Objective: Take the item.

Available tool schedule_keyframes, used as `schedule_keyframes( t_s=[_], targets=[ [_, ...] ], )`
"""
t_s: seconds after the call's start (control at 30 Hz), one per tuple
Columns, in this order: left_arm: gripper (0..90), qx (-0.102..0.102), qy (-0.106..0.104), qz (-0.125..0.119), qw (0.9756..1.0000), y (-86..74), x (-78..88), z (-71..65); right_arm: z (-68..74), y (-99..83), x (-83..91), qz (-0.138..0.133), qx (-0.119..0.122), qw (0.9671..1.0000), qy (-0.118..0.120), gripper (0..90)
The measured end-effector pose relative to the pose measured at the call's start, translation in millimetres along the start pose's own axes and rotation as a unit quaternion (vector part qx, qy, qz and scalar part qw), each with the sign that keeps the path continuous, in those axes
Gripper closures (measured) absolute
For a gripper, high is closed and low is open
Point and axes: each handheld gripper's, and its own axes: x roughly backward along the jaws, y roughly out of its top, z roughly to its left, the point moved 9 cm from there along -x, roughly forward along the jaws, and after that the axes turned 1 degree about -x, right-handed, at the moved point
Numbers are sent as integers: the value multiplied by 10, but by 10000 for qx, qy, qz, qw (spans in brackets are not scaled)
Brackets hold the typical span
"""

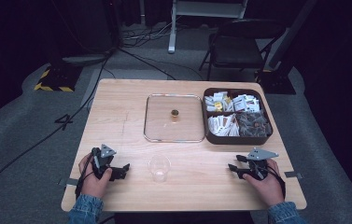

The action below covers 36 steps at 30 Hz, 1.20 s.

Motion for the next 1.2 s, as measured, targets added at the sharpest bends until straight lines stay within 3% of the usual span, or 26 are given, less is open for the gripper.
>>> schedule_keyframes(
  t_s=[0.1,0.4,0.67,0.87,1.03,1.17,1.2],
  targets=[
    [1,8,-6,-3,10000,0,-1,-2,1,21,29,-82,-203,9997,76,435],
    [1,-10,-21,4,10000,3,-2,0,-64,188,274,-309,-423,9986,69,482],
    [1,71,56,1,10000,8,-8,-7,-205,481,577,-580,-717,9957,27,520],
    [1,67,57,3,10000,8,-8,-7,-279,652,681,-749,-867,9934,37,512],
    [1,65,55,5,10000,8,-8,-7,-396,781,720,-750,-916,9929,-88,506],
    [1,58,40,1,10000,7,-7,-8,-646,917,772,-711,-909,9926,-370,505],
    [1,58,40,1,10000,7,-7,-8,-646,917,772,-711,-909,9926,-370,505]
  ],
)
